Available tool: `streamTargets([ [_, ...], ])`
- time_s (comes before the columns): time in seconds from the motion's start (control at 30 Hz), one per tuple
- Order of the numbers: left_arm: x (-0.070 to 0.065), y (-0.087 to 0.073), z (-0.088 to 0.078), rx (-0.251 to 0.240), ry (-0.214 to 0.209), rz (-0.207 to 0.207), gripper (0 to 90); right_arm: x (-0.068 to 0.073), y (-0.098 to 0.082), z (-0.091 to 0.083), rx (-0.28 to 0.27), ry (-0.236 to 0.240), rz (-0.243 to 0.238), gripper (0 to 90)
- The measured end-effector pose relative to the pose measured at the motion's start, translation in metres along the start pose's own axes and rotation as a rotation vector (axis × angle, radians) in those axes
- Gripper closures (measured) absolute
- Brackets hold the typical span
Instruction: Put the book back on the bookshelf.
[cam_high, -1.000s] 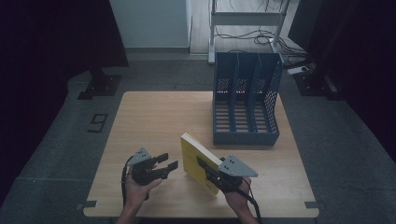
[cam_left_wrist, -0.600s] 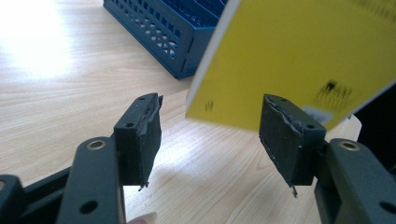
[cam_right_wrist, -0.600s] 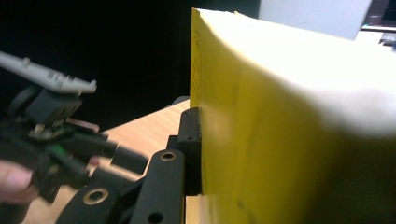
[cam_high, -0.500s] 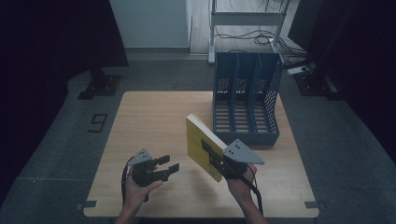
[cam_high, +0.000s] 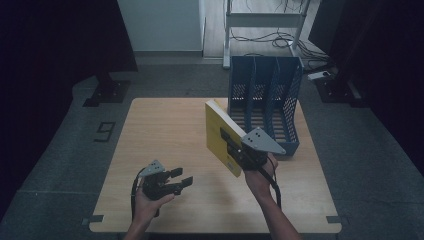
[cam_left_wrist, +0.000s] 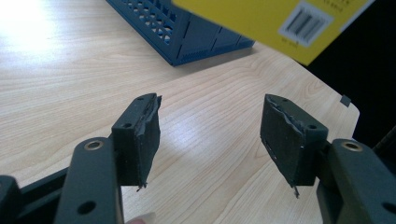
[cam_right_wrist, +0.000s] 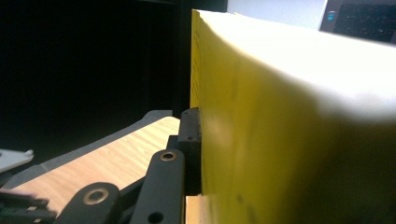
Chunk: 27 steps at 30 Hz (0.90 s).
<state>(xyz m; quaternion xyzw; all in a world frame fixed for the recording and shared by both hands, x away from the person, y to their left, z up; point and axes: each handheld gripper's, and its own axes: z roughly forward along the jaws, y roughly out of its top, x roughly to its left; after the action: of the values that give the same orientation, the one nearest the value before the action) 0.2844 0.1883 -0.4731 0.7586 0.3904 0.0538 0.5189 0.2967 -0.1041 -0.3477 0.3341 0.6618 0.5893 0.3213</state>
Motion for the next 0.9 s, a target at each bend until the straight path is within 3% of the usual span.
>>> streamTargets([
  [0.57, 0.0, -0.001, 0.001, 0.009, 0.001, -0.001, 36.9, -0.015, 0.008, 0.011, -0.008, -0.052, 0.012, 74.5],
  [0.73, 0.0, -0.001, 0.0, 0.007, 0.006, -0.004, 37.0, -0.017, 0.01, 0.015, 0.0, -0.075, -0.022, 74.5],
  [0.9, 0.001, -0.001, 0.001, 0.013, 0.006, -0.004, 37.0, -0.023, 0.015, 0.018, -0.001, -0.081, -0.014, 74.5],
])
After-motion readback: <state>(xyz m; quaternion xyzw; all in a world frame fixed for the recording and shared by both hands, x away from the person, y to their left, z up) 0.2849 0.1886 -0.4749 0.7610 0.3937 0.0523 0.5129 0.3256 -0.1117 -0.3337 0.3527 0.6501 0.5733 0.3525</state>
